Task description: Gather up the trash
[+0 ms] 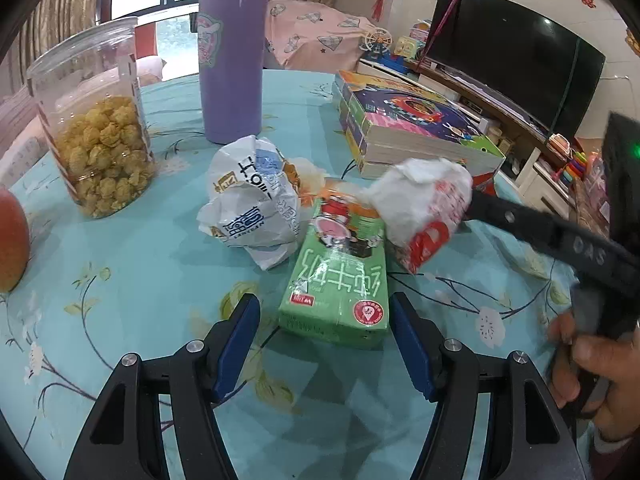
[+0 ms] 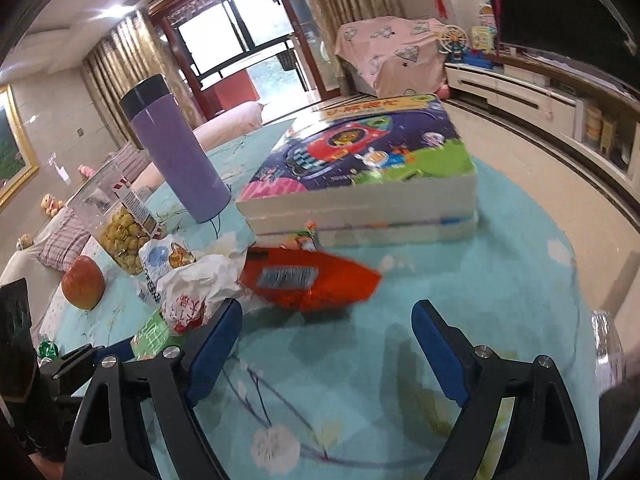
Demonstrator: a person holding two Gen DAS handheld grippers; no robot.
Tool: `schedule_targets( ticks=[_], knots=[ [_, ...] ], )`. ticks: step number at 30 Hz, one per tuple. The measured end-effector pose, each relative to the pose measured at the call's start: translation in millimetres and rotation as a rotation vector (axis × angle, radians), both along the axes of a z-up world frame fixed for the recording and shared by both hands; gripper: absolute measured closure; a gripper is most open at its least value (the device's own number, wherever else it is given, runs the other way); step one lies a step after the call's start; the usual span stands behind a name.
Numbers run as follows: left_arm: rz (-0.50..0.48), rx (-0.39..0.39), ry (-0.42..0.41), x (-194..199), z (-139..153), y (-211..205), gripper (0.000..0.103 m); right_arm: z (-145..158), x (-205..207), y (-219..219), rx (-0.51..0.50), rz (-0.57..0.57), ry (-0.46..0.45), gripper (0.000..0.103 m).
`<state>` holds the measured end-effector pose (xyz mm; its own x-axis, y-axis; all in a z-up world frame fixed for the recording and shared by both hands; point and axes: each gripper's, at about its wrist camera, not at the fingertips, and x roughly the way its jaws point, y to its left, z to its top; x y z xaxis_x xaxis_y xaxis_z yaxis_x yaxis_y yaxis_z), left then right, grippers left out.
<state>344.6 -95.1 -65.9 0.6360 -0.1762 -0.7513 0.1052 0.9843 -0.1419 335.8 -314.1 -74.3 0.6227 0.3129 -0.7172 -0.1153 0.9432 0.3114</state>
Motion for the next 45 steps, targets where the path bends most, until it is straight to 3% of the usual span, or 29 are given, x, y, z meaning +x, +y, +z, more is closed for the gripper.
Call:
schedule_targets(
  ticks=[3, 5, 6, 7, 12, 19, 25, 35, 45],
  knots=[
    [-0.01, 0.008, 0.001, 3, -2, -3, 0.038, 0, 11, 5, -0.003, 0.016, -0.007, 0.017],
    [-0.013, 0.006, -0.003, 6, -2, -4, 0.042, -3, 17, 9, -0.01, 0.026, -0.003, 0.03],
    [-0.016, 0.004, -0.003, 6, -2, -5, 0.05, -4, 18, 11, -0.013, 0.027, 0.002, 0.035],
    [-0.02, 0.003, 0.003, 7, -3, -6, 0.052, -6, 20, 12, -0.015, 0.029, 0.013, 0.046],
    [-0.02, 0.035, -0.015, 3, -1, -10, 0.053, -4, 13, 7, -0.012, 0.021, 0.003, 0.064],
    [-0.032, 0.036, -0.022, -27, 2, -18, 0.053, 0, -28, -16, 0.042, -0.036, 0.01, 0.066],
    [-0.063, -0.01, -0.029, -68, 11, -23, 0.053, 9, -82, -38, 0.098, -0.079, 0.01, 0.066],
    [-0.155, -0.044, -0.057, -123, 30, -46, 0.053, 30, -153, -52, 0.117, -0.119, -0.01, 0.066],
    [-0.248, -0.049, -0.061, -153, 38, -75, 0.053, 45, -202, -72, 0.113, -0.179, -0.032, 0.066]
  ],
)
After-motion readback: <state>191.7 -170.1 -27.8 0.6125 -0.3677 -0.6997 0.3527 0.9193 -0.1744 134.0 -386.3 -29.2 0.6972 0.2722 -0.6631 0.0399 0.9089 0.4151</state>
